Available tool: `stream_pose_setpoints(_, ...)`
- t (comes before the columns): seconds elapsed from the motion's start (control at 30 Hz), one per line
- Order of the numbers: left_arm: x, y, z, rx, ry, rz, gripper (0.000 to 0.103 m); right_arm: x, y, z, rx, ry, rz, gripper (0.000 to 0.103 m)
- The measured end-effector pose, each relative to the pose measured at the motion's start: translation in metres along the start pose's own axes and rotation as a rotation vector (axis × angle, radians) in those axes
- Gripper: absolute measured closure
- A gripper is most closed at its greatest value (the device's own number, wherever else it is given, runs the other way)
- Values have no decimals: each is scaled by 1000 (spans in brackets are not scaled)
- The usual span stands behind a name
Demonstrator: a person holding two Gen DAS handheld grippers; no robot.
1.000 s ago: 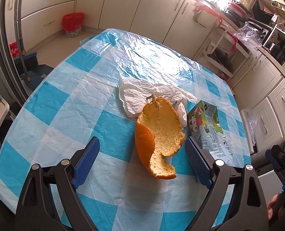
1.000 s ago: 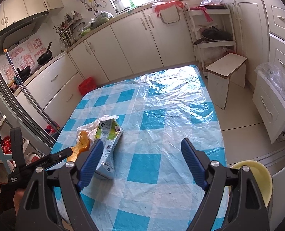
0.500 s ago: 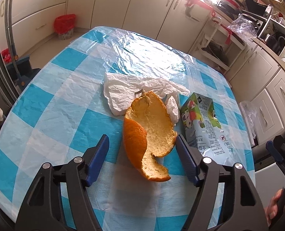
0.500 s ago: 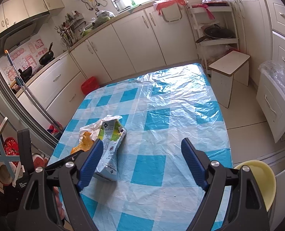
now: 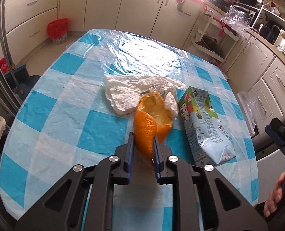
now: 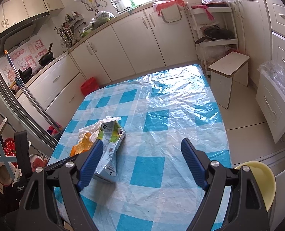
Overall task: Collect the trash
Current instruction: 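Grasp the last orange peel with the left tool while the right tool grasps the tissue, then drop the orange peel and white tissue into the yellow bucket with both tools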
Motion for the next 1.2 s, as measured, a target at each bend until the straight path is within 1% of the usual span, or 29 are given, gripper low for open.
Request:
stream_pose_setpoints(0.03, -6, 2, -4, -5, 4, 2, 92, -3, -2, 0, 3, 6, -16, 23)
stream_pose_setpoints(0.1, -22, 6, -16, -5, -3, 7, 98, -14, -7, 1, 3, 13, -66, 23)
stream_pose_setpoints(0.2, -41, 13, -29, -9, -2, 25, 98, -47, -19, 8, 1, -13, -170, 23)
stream_pose_setpoints(0.3, -54, 18, -40, -7, 13, 23, 98, -88, -34, 33, -53, -37, -281, 23)
stream_pose_setpoints(0.37, -56, 20, -42, -20, 27, 31, 98, -115, -40, 60, -135, -41, -356, 23)
stream_pose_setpoints(0.43, -53, 21, -41, -31, 30, 53, 98, -136, -38, 92, -238, 10, -446, 23)
stream_pose_setpoints(0.47, -52, 22, -40, -32, 24, 64, 96, -144, -36, 107, -288, 32, -485, 23)
stream_pose_setpoints(0.5, -49, 22, -39, -32, 24, 73, 90, -151, -34, 122, -332, 50, -512, 23)
stream_pose_setpoints(0.53, -47, 22, -38, -33, 28, 83, 86, -156, -31, 139, -385, 68, -533, 23)
stream_pose_setpoints(0.6, -44, 21, -35, -34, 34, 86, 74, -160, -26, 164, -447, 105, -560, 23)
stream_pose_setpoints(0.67, -41, 21, -32, -37, 37, 93, 72, -159, -21, 184, -498, 150, -582, 23)
stream_pose_setpoints(0.73, -39, 23, -27, -46, 44, 99, 72, -159, -13, 200, -559, 171, -599, 24)
stream_pose_setpoints(0.77, -38, 25, -25, -50, 49, 100, 72, -159, -8, 206, -582, 179, -610, 28)
stream_pose_setpoints(0.8, -37, 27, -23, -54, 50, 101, 73, -161, -4, 210, -608, 180, -621, 42)
stream_pose_setpoints(0.83, -37, 28, -22, -57, 52, 101, 75, -161, 3, 214, -641, 176, -628, 53)
stream_pose_setpoints(0.87, -37, 30, -20, -61, 50, 100, 83, -163, 7, 217, -656, 166, -631, 73)
stream_pose_setpoints(0.9, -37, 31, -19, -68, 55, 101, 89, -167, 7, 216, -649, 152, -630, 81)
stream_pose_setpoints(0.93, -37, 33, -18, -71, 58, 100, 91, -170, 7, 215, -646, 139, -628, 90)
stream_pose_setpoints(1.0, -39, 32, -21, -63, 68, 89, 96, -176, 1, 210, -612, 111, -606, 92)
stream_pose_setpoints(1.03, -40, 32, -23, -58, 73, 83, 97, -179, -2, 206, -592, 93, -590, 92)
stream_pose_setpoints(1.13, -42, 29, -31, -40, 87, 72, 98, -186, -15, 188, -526, 22, -522, 93)
stream_pose_setpoints(1.2, -42, 27, -36, -31, 92, 73, 98, -188, -22, 172, -488, -42, -470, 93)
Point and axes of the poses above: each gripper's, at about its wrist camera, not at the fingertips, and z roughly the way its jaws point, x to its right, y to its underside, the point moved 10 cm from there along z, roughly the way its jaws point, and after that the axes turned 8 degrees about -x, right-handed, at the moved point
